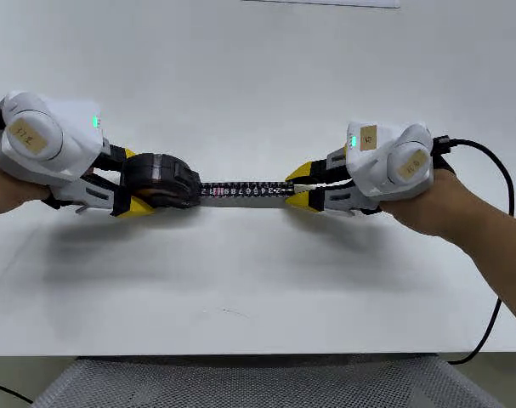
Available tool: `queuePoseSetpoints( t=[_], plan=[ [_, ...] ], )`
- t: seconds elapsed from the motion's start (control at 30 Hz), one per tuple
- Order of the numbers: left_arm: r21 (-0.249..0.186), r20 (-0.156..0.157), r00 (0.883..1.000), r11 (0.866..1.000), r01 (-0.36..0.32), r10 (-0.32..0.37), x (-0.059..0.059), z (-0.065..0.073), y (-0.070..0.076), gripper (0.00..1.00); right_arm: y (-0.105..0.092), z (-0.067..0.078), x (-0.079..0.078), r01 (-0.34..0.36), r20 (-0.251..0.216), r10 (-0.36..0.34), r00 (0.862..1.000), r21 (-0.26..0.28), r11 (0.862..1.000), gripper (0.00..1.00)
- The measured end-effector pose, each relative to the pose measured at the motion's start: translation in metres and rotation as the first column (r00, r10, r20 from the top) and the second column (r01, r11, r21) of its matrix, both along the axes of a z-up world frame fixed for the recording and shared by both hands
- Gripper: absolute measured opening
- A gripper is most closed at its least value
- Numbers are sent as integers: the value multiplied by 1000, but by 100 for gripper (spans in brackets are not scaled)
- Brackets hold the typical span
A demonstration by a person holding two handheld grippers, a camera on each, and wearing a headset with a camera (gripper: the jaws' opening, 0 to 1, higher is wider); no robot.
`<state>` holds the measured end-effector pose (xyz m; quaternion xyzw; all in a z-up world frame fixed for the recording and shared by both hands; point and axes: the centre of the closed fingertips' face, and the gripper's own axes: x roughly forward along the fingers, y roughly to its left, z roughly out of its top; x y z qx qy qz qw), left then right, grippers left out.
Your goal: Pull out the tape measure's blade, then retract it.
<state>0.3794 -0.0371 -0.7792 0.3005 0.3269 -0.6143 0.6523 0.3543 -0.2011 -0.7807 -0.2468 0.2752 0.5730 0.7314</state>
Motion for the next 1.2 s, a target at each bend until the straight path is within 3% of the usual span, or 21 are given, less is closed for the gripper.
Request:
queuePoseSetpoints(
  t=[0.6,1.2],
  plan=[
    [-2,-1,1000,1000,-1,1,0,0,-1,28,-33,-3,-2,4,-17,-5,1000,-49,999,7],
    [-2,0,1000,1000,5,-5,0,0,-2,28,-46,-7,-6,13,-28,-14,999,-62,998,7]
  ],
)
